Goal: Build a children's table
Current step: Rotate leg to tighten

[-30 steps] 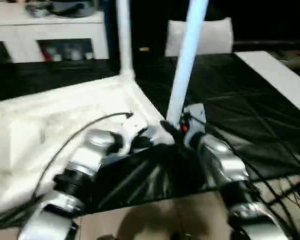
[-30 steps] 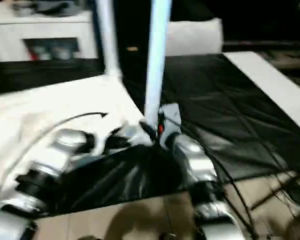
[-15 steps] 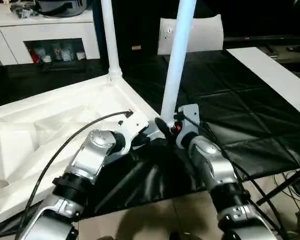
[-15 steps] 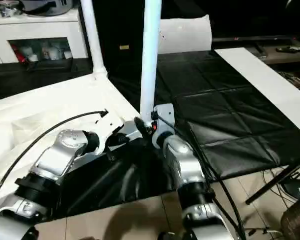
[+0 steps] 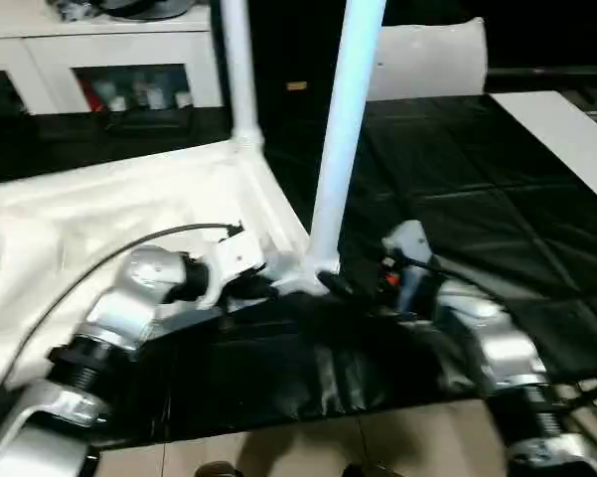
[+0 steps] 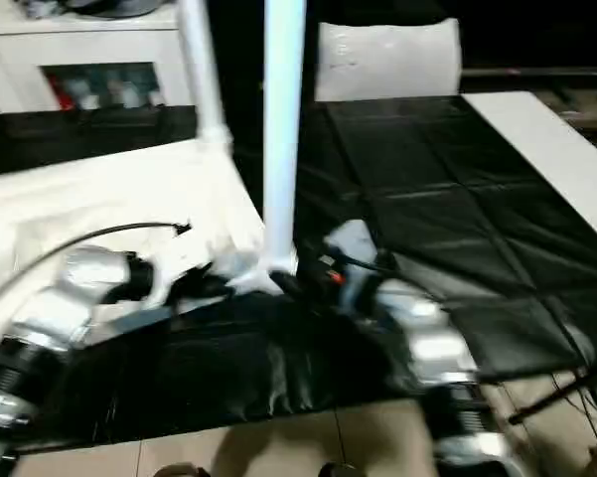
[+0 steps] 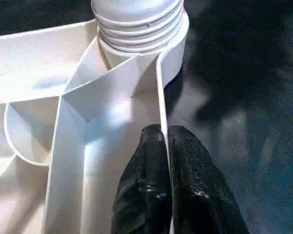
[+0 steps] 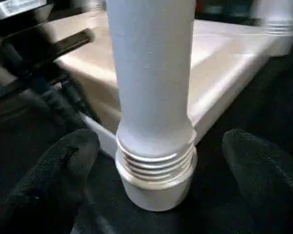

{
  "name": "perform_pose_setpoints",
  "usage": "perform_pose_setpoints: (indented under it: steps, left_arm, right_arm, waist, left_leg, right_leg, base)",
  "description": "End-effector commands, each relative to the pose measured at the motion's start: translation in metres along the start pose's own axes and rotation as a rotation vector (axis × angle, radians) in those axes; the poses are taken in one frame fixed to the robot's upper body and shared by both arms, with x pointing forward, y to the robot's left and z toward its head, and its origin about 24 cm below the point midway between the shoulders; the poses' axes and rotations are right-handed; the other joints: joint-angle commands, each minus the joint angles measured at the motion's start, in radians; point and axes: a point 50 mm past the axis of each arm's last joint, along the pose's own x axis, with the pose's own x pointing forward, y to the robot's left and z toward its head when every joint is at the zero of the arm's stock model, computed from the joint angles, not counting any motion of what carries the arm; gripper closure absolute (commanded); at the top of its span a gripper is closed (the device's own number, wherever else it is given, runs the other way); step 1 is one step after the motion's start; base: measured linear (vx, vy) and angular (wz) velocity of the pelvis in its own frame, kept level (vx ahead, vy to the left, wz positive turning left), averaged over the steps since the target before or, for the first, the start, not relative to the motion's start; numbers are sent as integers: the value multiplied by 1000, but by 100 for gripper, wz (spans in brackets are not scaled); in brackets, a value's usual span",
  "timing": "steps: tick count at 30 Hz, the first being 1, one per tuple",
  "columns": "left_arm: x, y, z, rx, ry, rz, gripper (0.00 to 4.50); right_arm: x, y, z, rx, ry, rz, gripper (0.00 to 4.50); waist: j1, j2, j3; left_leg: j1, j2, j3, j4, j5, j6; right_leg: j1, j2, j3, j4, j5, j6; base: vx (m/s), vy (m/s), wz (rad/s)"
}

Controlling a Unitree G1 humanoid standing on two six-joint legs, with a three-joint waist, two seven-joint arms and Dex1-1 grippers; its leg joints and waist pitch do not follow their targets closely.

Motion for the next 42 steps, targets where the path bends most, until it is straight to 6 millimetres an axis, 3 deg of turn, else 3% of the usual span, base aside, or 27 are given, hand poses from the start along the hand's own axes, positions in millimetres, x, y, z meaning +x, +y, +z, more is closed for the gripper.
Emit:
perform_pose_setpoints:
  steps: [1,4,9,15,21,35,42]
  left_arm:
    - [3,-4,8,80,1,-137,450]
    - [1,-5,8,103,14,-192,450]
    - [2,-7,10,153,19,-289,450]
    - [5,-8,15,188,16,-353,450]
    - [8,-13,15,229,39,-430,450]
    - [12,-13,17,254,42,-457,450]
    - [10,-14,12,245,48,-452,450]
  right_arm:
    - [-3,4,3,-32,24,121,3]
    - [-5,6,3,-60,60,198,3]
    - [-2,8,3,-136,132,307,3]
    - [1,14,3,-149,149,382,3]
    - [3,17,4,-123,148,460,3]
    - [4,21,0,-95,183,539,124]
    - [4,23,-2,-98,197,557,174]
  waist:
    - [3,0,-71]
    - [13,0,-67]
    - [17,-3,-67]
    - [30,1,-71]
    - [35,-4,-73]
    - [37,-6,-71]
    - [37,-7,-73]
  left_leg:
    - [-3,8,17,-58,-178,57]
    - [4,10,19,-61,-221,40]
    - [5,12,19,-62,-232,26]
    - [9,16,21,-59,-240,19]
    - [3,16,22,-57,-213,28]
    - [3,15,22,-57,-226,18]
    - [1,15,22,-56,-207,20]
  right_leg:
    - [73,-40,50,-57,-211,-205]
    - [66,-41,52,-67,-305,-178]
    - [62,-40,57,-66,-344,-162]
    - [59,-36,63,-55,-261,-198]
    - [63,-38,64,-51,-261,-189]
    - [63,-39,63,-58,-322,-164]
    - [64,-37,63,-52,-285,-174]
  base:
    - [0,0,0]
    - [0,0,0]
    - [0,0,0]
    - [0,0,0]
    - [0,0,0]
    - [0,0,0]
    - [0,0,0]
